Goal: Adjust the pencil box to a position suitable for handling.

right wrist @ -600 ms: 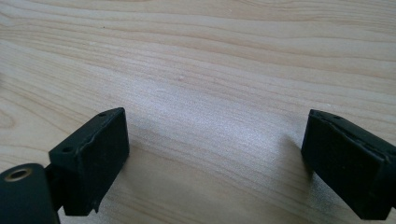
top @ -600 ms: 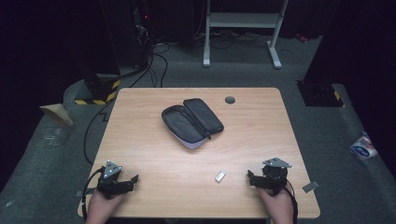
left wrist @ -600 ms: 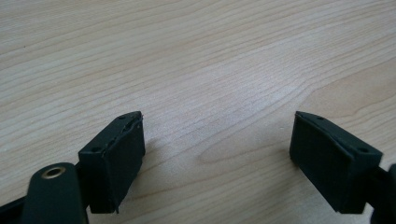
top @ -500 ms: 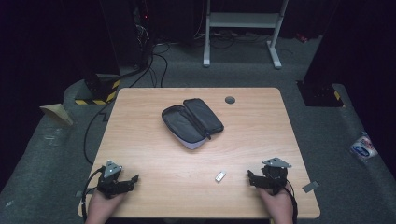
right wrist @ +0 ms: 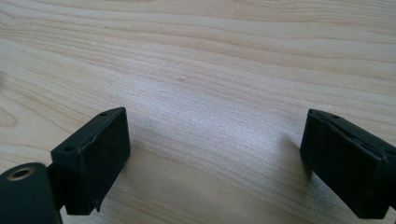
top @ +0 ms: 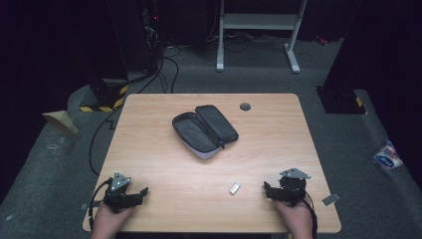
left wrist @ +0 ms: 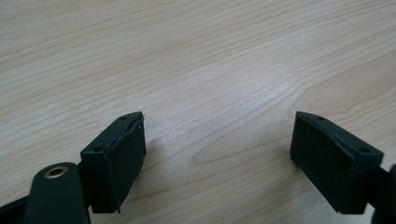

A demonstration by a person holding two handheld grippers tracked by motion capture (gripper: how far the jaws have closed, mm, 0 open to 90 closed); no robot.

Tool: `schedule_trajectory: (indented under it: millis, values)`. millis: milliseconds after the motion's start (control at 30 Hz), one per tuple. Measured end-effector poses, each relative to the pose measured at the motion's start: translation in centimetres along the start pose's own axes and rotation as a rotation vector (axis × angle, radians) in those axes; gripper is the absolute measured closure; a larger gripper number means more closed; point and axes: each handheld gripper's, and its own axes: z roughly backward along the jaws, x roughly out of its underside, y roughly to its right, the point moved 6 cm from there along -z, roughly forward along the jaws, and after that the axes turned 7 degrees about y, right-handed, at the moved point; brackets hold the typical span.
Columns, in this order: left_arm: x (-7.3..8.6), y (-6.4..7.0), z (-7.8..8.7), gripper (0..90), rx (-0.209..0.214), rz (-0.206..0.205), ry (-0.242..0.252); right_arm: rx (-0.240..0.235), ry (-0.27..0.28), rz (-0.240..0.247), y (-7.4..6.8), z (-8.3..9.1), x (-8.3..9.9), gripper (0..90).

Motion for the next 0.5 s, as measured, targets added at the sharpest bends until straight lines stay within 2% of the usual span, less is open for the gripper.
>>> schedule_trajectory:
  millis: [200,300,500]
  values:
    - [0.04,0.01,0.04,18.0,0.0,0.007,-0.002,-0.007,-0.004,0.008,-0.07,0.11,0.02,8.7]
    - [0.04,-0.12,0.04,18.5,-0.035,0.025,0.002,-0.014,-0.008,0.009,-0.07,0.09,-0.02,8.9]
    - [0.05,-0.11,0.11,20.0,-0.035,0.024,0.0,-0.017,-0.021,0.014,-0.02,0.08,-0.11,9.3]
